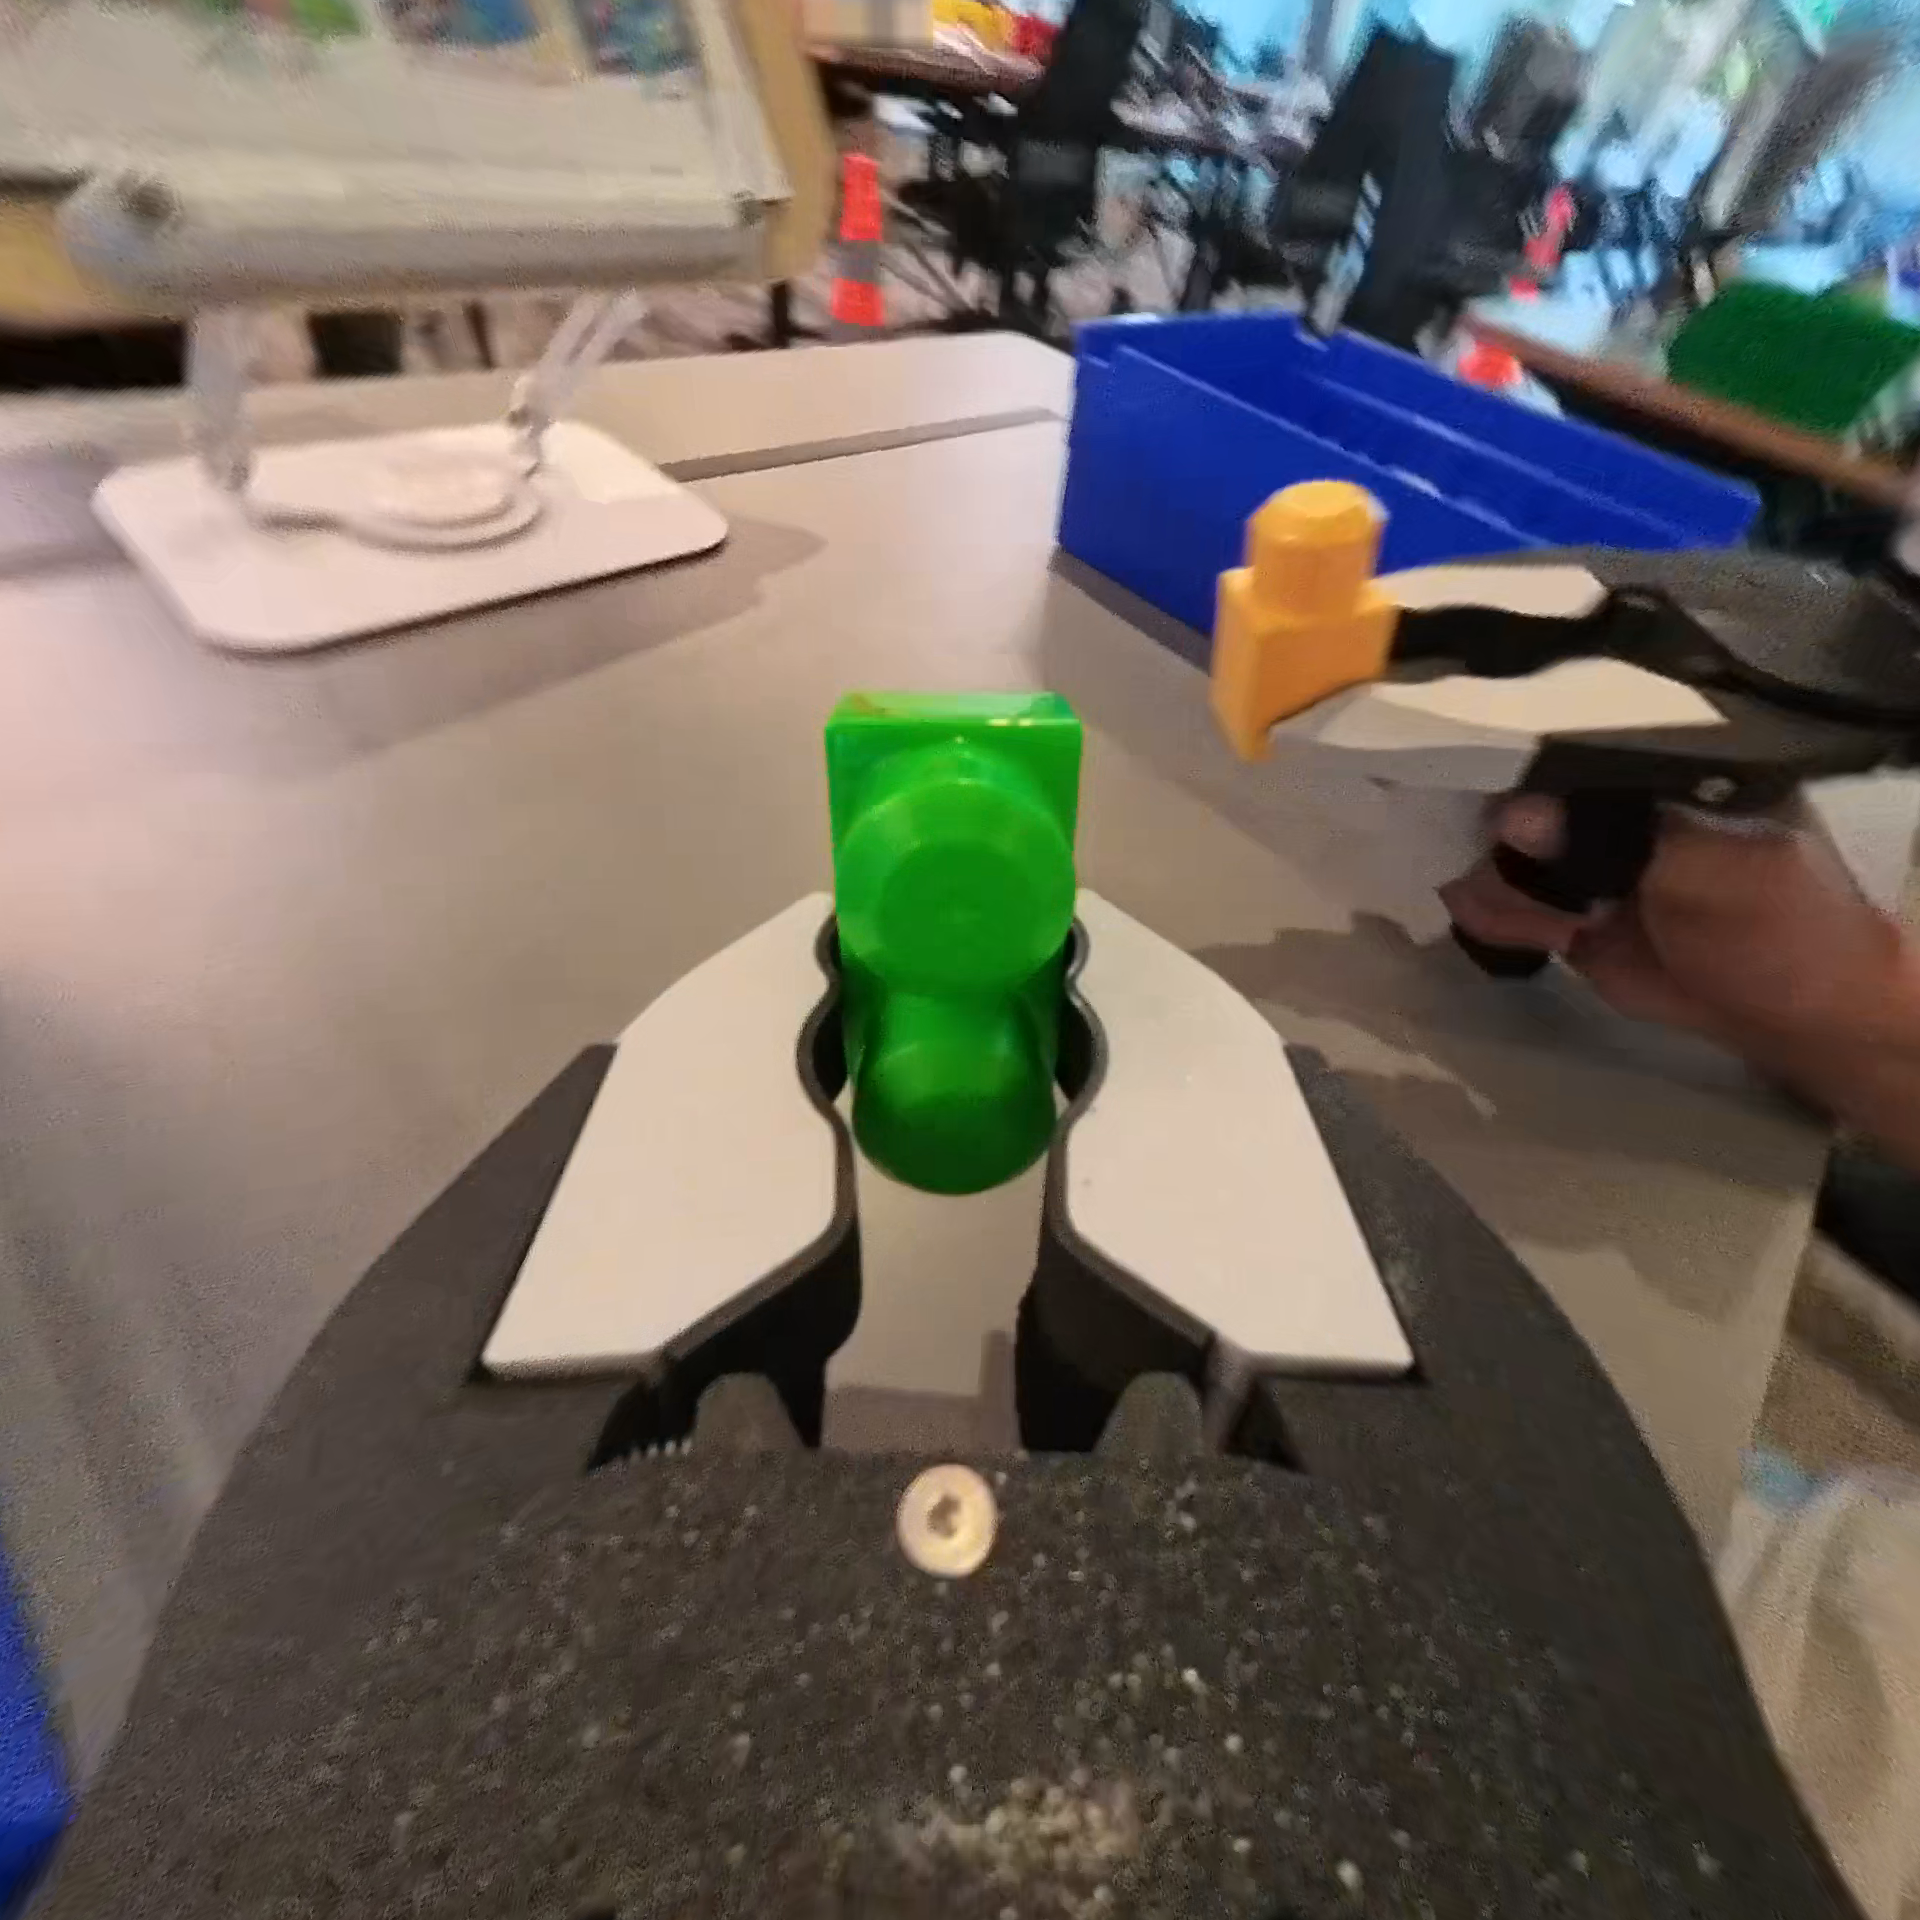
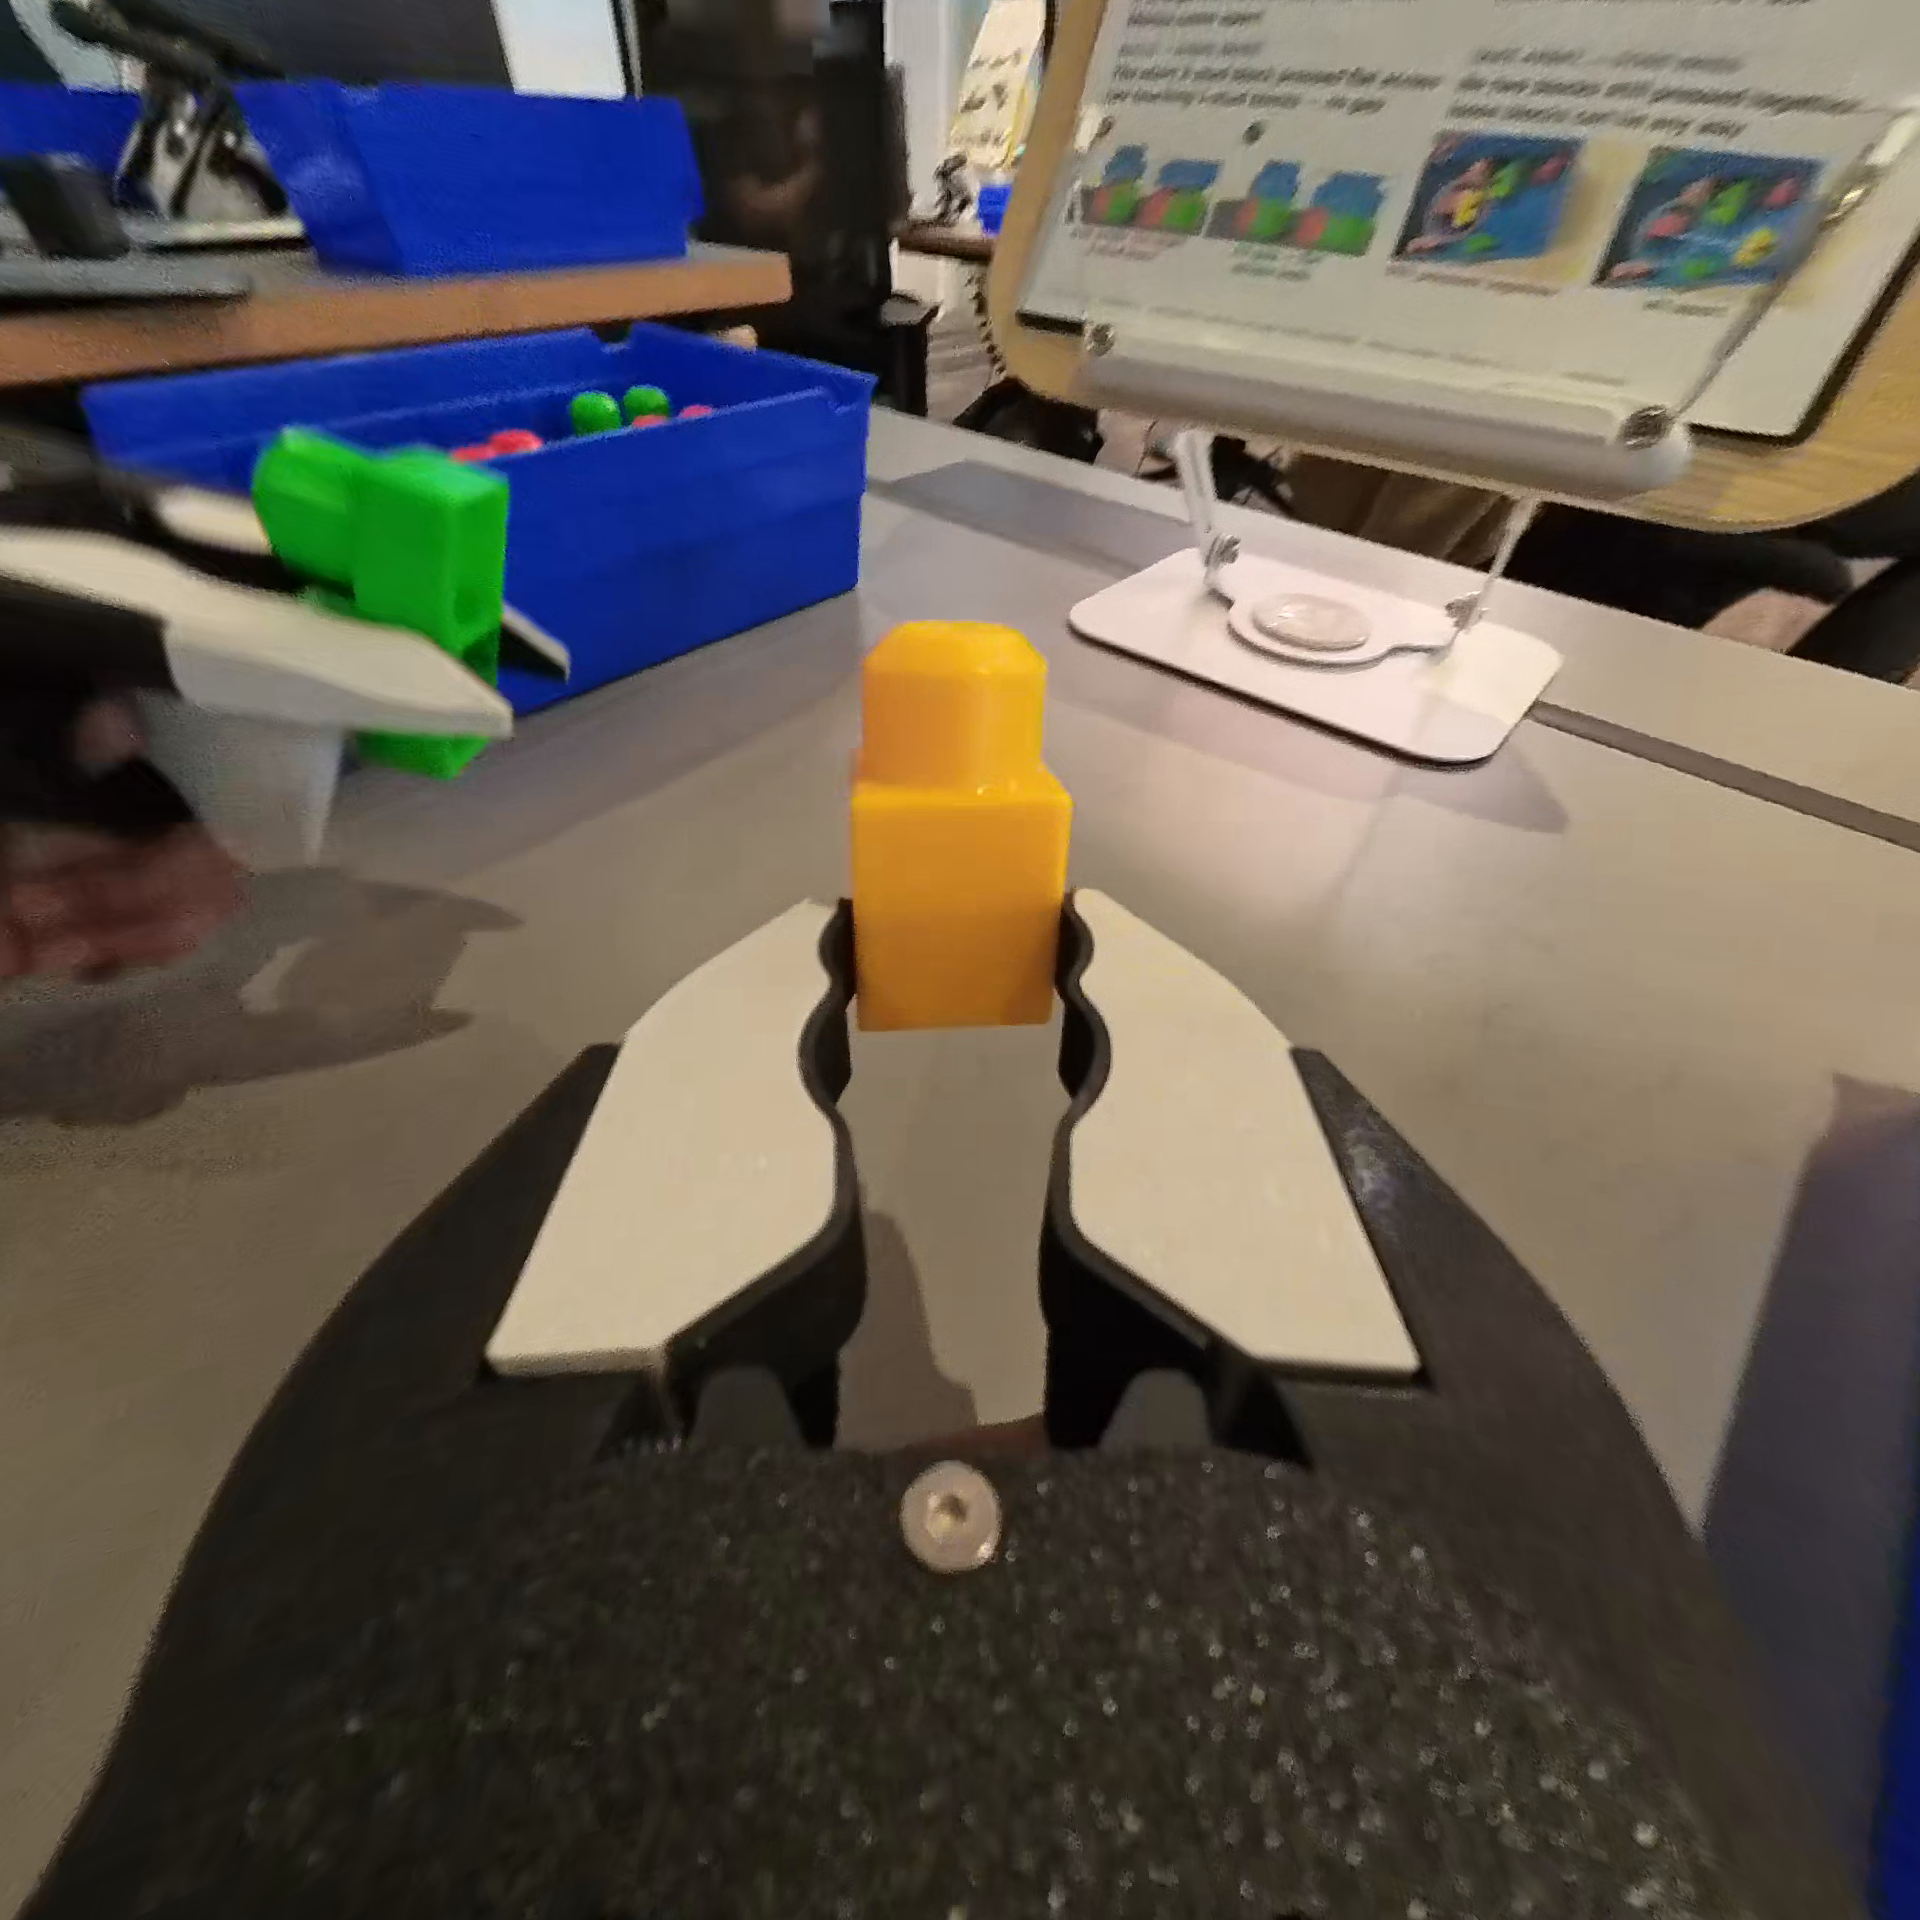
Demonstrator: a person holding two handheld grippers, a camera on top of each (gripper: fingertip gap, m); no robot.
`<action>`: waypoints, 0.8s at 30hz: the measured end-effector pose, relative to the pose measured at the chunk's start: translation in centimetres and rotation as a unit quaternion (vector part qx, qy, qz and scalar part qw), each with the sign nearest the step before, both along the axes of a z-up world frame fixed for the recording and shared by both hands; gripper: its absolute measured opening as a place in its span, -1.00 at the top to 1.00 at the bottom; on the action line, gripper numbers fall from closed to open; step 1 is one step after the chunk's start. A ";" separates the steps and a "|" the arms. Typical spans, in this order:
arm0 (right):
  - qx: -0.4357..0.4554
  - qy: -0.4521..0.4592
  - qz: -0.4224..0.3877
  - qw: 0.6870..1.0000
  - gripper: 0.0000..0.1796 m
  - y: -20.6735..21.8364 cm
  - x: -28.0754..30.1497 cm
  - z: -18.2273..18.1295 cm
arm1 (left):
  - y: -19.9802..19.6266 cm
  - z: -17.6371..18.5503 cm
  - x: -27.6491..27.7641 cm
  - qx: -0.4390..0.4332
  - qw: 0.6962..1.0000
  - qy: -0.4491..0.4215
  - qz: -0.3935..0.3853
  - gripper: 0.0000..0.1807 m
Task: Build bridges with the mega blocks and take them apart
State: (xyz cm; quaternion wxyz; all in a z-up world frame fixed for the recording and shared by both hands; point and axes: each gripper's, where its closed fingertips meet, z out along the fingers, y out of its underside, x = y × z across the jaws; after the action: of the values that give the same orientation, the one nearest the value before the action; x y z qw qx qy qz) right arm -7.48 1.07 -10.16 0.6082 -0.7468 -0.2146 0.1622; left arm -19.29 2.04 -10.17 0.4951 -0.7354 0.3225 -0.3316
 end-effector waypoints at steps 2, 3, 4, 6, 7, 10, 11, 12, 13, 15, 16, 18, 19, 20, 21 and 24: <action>0.023 0.013 -0.009 1.000 0.60 -0.5 0.0 0.6 | -0.4 -1.4 -0.6 -0.015 1.000 0.010 0.016 0.60; 0.032 0.015 -0.008 0.999 0.60 -0.7 -0.2 0.8 | -0.2 -1.5 -1.0 -0.001 0.999 0.025 0.026 0.60; 0.037 0.010 -0.010 0.999 0.60 -0.8 -0.2 0.7 | 0.0 -1.3 -1.3 0.020 0.999 0.026 0.035 0.60; 0.042 -0.006 -0.010 0.999 0.60 -0.8 -0.3 0.5 | -0.4 -0.9 -1.2 0.047 0.999 0.009 0.026 0.60; 0.038 -0.015 -0.010 0.999 0.60 -0.7 -0.4 0.2 | -0.6 -1.0 -1.0 0.050 0.999 0.006 0.015 0.60; 0.037 -0.017 -0.012 0.999 0.60 -0.6 -0.3 0.2 | -0.7 -1.7 -0.4 0.032 0.999 0.019 -0.003 0.60; 0.042 -0.011 -0.011 0.999 0.60 -0.7 -0.2 0.5 | -0.7 -1.9 -0.3 0.024 0.999 0.018 -0.010 0.60; 0.045 -0.008 -0.008 0.999 0.60 -0.8 0.0 1.2 | -0.8 -1.8 -0.3 0.021 1.000 0.015 -0.015 0.60; 0.051 -0.015 -0.008 0.999 0.60 -1.1 0.7 2.5 | -0.8 -1.8 -0.3 0.020 1.000 0.012 -0.016 0.60; 0.091 -0.057 -0.052 0.993 0.60 -1.8 4.2 7.4 | -0.9 -1.8 -0.3 0.020 1.000 0.011 -0.021 0.60; 0.105 -0.088 -0.088 0.987 0.59 -2.2 7.1 10.2 | -0.9 -1.9 -0.2 0.019 0.999 0.013 -0.023 0.60; 0.039 -0.131 -0.130 0.982 0.60 -2.9 12.8 12.9 | -1.0 -2.1 -0.1 0.017 0.999 0.020 -0.026 0.60; -0.020 -0.148 -0.126 0.981 0.60 -3.2 15.1 12.7 | -1.0 -2.1 0.0 0.017 0.999 0.023 -0.028 0.60; -0.077 -0.177 -0.116 0.974 0.60 -3.4 17.2 11.9 | -1.1 -2.1 0.0 0.020 0.999 0.024 -0.029 0.60; -0.127 -0.222 -0.109 0.961 0.60 -3.4 19.6 10.6 | -1.2 -2.1 0.1 0.024 0.999 0.026 -0.031 0.60; -0.310 -0.343 -0.038 0.886 0.59 -4.4 25.3 3.8 | -1.6 -2.4 0.4 0.028 0.998 0.038 -0.039 0.60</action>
State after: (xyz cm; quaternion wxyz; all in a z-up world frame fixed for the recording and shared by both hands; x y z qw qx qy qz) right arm 17.86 -3.31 -6.35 0.2403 -0.9139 -0.3200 -0.0689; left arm -18.89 0.49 -12.53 0.4894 -0.7202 0.3788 -0.3134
